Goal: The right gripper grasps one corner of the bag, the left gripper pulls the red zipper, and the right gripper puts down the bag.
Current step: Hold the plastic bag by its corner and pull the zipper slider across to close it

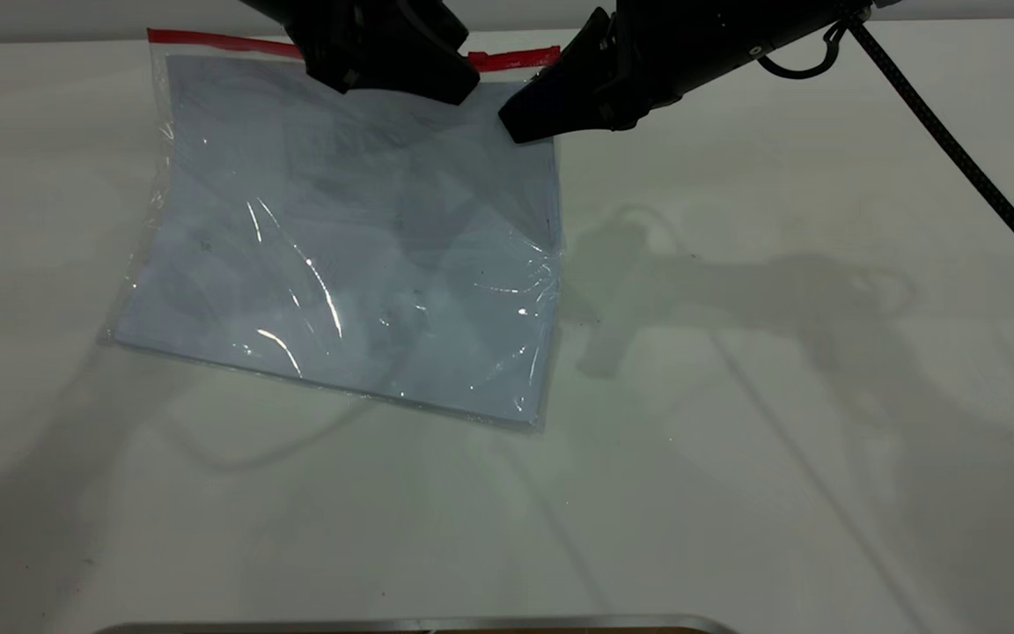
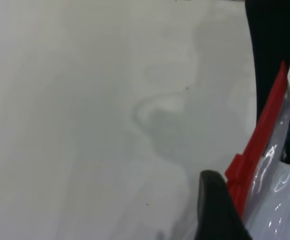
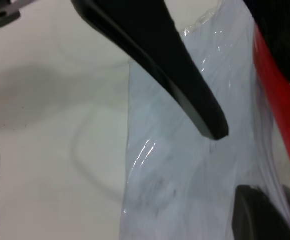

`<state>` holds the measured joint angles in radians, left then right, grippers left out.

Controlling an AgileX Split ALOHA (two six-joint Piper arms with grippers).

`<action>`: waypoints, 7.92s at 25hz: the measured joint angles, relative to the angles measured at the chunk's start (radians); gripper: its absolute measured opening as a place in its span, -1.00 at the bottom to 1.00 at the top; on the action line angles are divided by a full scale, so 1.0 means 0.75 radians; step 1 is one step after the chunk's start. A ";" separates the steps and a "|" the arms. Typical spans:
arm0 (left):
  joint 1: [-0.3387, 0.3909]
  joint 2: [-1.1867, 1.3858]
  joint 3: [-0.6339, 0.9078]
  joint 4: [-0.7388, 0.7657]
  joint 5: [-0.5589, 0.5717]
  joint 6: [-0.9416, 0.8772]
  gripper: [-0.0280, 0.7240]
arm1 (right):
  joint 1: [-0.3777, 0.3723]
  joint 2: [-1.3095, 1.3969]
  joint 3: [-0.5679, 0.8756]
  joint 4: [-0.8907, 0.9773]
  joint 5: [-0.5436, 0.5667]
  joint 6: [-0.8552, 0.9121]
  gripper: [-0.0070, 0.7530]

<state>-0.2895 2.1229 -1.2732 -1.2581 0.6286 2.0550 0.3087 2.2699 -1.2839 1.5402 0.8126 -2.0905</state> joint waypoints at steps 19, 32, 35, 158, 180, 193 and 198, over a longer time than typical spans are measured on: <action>0.000 0.033 -0.011 -0.150 -0.015 0.075 -0.68 | 0.000 0.000 0.000 0.001 -0.009 0.000 -0.89; 0.000 0.035 -0.029 -0.143 -0.153 0.077 -0.91 | -0.017 -0.001 0.000 0.031 -0.035 0.098 -0.89; 0.001 0.035 -0.029 -0.121 -0.197 0.081 -0.91 | -0.059 -0.001 0.000 0.034 -0.033 0.117 -0.89; -0.125 0.072 -0.049 0.111 -0.429 -0.008 -0.84 | -0.372 -0.004 0.000 -0.181 -0.116 0.175 -0.87; -0.046 0.072 0.002 0.130 -0.432 -0.042 -0.90 | -0.396 -0.004 0.005 -0.077 -0.413 0.180 -0.87; -0.028 0.072 0.002 0.125 -0.431 -0.046 -0.89 | -0.396 -0.004 0.005 -0.205 -0.283 0.341 -0.87; -0.028 0.072 0.002 0.125 -0.429 -0.047 -0.86 | -0.396 -0.004 0.005 -0.278 -0.178 0.383 -0.87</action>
<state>-0.3106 2.1769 -1.2719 -1.1643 0.3072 2.0201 0.0119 2.2668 -1.2801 1.3318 0.6788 -1.8030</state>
